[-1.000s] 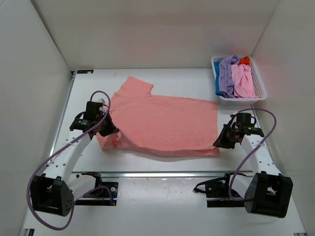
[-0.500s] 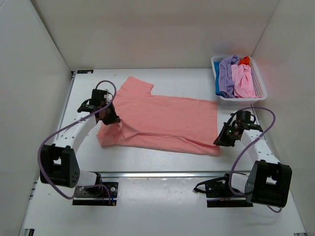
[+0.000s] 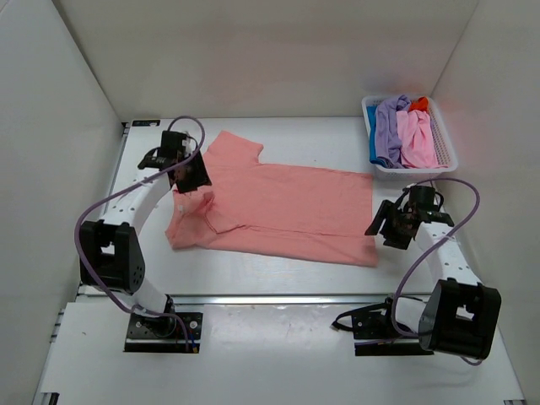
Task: Fold and stack the t-shirts
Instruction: Fold the flattened tshirt in 1/3 of the way
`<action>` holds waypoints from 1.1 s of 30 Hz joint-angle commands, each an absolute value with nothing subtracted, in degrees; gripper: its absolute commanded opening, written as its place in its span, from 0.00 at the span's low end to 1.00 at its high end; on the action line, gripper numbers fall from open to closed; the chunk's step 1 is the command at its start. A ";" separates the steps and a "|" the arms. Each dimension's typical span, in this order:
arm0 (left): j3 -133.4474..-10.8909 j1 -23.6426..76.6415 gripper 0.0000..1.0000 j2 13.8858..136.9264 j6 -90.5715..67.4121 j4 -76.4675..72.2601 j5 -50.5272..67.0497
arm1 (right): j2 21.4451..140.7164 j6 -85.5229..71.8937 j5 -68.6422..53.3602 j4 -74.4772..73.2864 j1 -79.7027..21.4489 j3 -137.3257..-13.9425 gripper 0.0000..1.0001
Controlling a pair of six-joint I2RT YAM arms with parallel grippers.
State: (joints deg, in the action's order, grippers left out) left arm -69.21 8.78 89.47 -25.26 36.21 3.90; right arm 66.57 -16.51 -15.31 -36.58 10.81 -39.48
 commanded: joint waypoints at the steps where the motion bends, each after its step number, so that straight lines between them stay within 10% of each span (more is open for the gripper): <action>1: -75.84 9.67 0.61 89.65 -22.59 39.36 0.27 | 62.75 -17.40 -10.21 -34.98 9.67 -43.15 0.63; 15: -48.00 16.96 0.29 83.49 -28.74 36.03 -2.36 | 72.06 -17.40 -13.18 -26.90 -4.48 -42.45 0.56; 33: -39.47 22.77 0.24 77.18 -31.64 44.03 -4.93 | 87.18 -12.66 -10.29 -27.16 -10.37 -46.76 0.56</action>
